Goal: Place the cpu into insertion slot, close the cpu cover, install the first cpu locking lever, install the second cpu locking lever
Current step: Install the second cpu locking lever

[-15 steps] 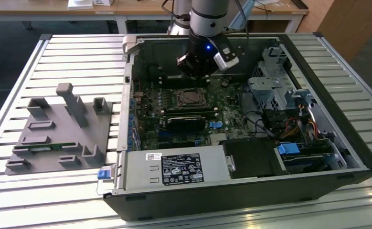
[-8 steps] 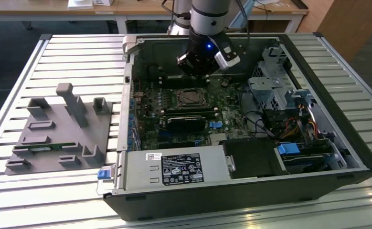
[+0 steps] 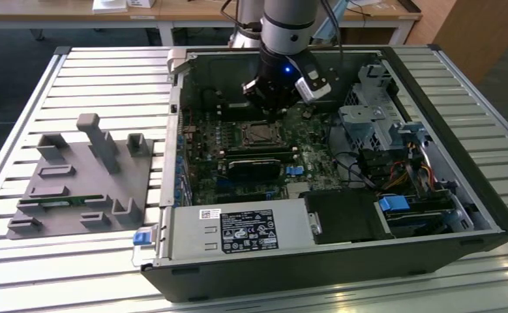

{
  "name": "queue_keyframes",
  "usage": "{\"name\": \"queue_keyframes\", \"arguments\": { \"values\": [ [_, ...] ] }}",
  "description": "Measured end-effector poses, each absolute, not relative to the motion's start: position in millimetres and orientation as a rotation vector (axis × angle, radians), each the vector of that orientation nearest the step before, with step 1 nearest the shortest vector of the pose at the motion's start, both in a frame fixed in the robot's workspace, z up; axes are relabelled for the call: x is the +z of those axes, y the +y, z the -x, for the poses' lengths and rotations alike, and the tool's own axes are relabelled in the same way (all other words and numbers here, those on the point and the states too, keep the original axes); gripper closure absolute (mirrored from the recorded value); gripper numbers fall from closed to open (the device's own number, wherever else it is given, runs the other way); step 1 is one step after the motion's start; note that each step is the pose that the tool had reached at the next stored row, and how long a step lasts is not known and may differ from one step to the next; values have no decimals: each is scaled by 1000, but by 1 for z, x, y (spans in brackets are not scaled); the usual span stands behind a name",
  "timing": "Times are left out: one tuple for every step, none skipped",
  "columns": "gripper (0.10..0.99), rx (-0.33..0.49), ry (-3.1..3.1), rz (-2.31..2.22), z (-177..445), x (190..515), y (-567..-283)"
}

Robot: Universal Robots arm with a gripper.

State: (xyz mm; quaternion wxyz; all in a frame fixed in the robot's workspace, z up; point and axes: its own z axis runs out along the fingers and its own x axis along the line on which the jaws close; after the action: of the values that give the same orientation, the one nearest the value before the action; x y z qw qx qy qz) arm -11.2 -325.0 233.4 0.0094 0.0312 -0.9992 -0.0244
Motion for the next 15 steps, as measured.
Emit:
{"name": "queue_keyframes", "arguments": {
  "values": [
    [980, -76, -3120, -98, 11, 233, -328],
    [980, -76, -3120, -98, 11, 233, -330],
    [980, -76, -3120, -98, 11, 233, -333],
    [980, -76, -3120, -98, 11, 233, -335],
    [980, -76, -3120, -98, 11, 233, -337],
    [980, -77, -3120, -98, 11, 233, -338],
    [980, -77, -3120, -98, 11, 233, -338],
    [980, -78, -3120, -98, 11, 233, -339],
    [980, -80, -3120, -98, 11, 233, -340],
    [980, -81, -3120, -98, 11, 233, -341],
    [980, -84, -3120, -98, 11, 232, -343],
    [980, -86, -3120, -98, 11, 232, -345],
    [980, -87, -3120, -98, 11, 231, -349],
    [980, -88, -3118, -98, 11, 230, -354],
    [980, -88, -3116, -97, 11, 229, -357]
  ]
}}
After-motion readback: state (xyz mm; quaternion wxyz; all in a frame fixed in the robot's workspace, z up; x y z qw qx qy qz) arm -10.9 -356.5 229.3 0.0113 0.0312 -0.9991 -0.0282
